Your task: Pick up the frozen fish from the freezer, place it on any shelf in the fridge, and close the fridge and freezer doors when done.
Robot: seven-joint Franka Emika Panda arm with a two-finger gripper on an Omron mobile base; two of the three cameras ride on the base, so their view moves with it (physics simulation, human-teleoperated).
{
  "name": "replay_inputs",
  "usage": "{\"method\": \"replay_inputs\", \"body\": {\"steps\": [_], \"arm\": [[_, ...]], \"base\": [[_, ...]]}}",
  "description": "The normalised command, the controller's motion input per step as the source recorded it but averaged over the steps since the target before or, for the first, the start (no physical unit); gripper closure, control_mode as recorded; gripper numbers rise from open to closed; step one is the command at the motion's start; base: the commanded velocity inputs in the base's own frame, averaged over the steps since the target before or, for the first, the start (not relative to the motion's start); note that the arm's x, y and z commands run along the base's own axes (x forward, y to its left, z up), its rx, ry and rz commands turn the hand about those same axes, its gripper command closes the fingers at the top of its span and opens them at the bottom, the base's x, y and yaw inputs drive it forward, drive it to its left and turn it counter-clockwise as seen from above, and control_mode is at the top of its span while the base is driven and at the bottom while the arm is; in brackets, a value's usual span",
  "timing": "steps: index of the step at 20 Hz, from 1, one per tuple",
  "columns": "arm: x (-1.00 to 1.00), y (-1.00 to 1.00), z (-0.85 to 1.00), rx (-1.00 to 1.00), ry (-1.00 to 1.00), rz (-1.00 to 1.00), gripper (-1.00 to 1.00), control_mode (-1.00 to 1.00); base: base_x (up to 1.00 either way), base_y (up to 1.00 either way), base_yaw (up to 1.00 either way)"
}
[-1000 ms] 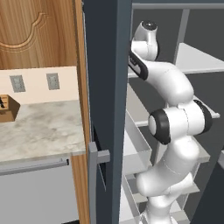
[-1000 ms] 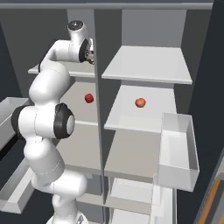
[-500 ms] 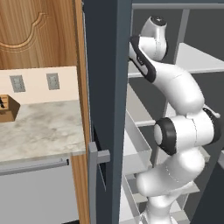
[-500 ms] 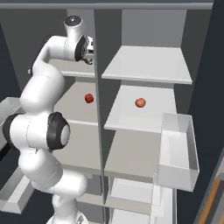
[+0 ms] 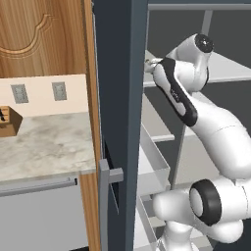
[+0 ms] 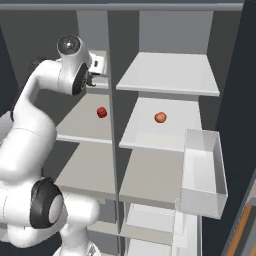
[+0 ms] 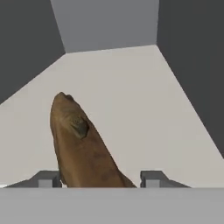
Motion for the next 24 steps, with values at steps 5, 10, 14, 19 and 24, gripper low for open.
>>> {"method": "replay_inputs", "body": {"steps": [5,10,14,19,24], "arm": [[-1.00,-0.08,0.23,0.02,-0.06,0.00,1.00,-1.00],[-1.00,-0.27,-0.02,-0.02,0.11,-0.01,1.00,-1.00],[-1.00,-0.56,-0.54,-0.14,0.34,-0.02,1.00,-1.00],[-1.00,-0.88,-0.60,-0.09,0.20,-0.03,1.00,-1.00],[-0.35,-1.00,0.26,0.00,-0.10,-0.22,1.00,-1.00]], "base": [[0.00,0.00,0.00],[0.00,0.00,0.00],[0.00,0.00,0.00],[0.00,0.00,0.00],[0.00,0.00,0.00]]}}
